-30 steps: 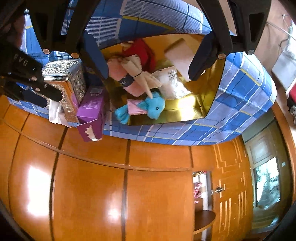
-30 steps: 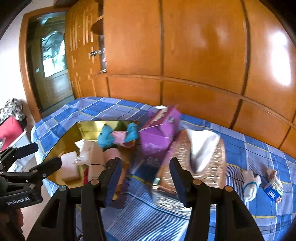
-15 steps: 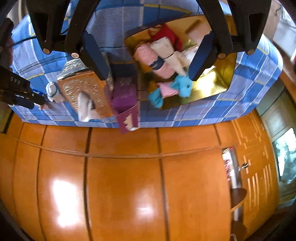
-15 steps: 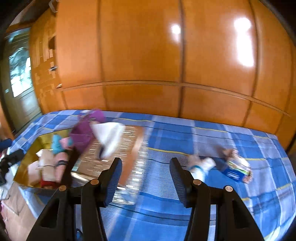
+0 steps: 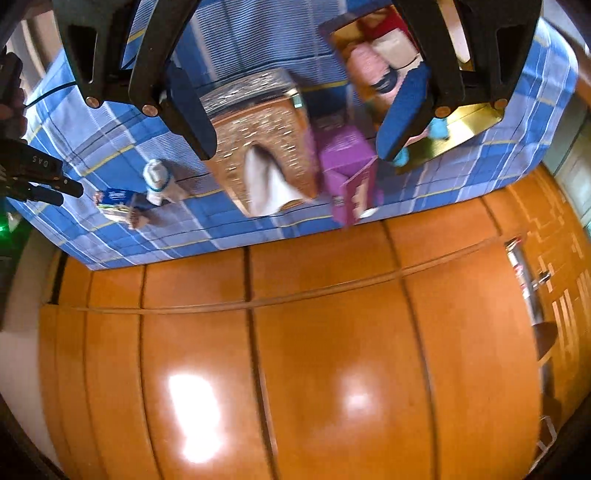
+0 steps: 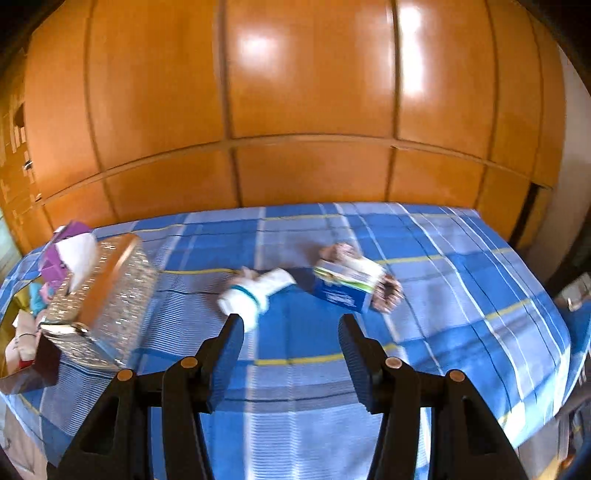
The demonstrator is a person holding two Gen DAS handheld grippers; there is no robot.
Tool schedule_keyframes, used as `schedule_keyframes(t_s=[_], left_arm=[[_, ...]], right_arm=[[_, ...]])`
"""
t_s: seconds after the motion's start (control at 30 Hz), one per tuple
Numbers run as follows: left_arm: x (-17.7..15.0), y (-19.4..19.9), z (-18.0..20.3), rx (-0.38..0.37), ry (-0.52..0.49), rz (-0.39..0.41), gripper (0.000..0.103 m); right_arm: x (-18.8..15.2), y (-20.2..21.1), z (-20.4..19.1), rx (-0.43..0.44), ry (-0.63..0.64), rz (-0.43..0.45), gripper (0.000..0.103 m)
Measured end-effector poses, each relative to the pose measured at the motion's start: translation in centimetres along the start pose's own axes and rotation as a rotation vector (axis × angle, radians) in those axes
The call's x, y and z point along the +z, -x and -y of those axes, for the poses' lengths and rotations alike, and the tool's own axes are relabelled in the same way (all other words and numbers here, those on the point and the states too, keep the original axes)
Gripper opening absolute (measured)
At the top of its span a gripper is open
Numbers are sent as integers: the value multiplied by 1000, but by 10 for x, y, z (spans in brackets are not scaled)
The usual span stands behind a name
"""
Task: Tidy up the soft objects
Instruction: 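Release the bandage roll and move both tools back toward the pile, then grasp the white gloves with the left tool while the right tool grasps the Tempo packet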
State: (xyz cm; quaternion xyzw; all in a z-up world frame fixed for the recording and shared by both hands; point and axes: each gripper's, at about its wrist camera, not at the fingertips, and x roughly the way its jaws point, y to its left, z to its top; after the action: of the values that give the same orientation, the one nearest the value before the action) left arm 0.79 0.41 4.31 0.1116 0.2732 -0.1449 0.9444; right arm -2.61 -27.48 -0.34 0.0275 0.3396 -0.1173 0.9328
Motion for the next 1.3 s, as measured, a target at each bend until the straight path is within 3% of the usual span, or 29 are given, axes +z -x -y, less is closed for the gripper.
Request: schedule_keyframes(t_s=[0.23, 0.53, 0.7, 0.9, 1.2, 1.3], left_arm=[[20, -17, 47, -65, -100, 1, 89], [32, -45, 103, -160, -177, -44, 89], [31, -68, 133, -238, -187, -107, 89], [31, -106, 164, -320, -182, -206, 80], [26, -186, 200, -317, -134, -384, 79], [24, -210, 204, -279, -116, -415, 79]], right_arm=[[-17, -3, 42, -51, -72, -19, 54], [-22, -9, 67, -60, -148, -26, 54], [-27, -17, 72, -71, -163, -53, 54], [-34, -25, 80, -78, -190, -83, 54], [-41, -35, 88, -68, -217, -120, 54], [-43, -37, 91, -63, -227, -131, 54]])
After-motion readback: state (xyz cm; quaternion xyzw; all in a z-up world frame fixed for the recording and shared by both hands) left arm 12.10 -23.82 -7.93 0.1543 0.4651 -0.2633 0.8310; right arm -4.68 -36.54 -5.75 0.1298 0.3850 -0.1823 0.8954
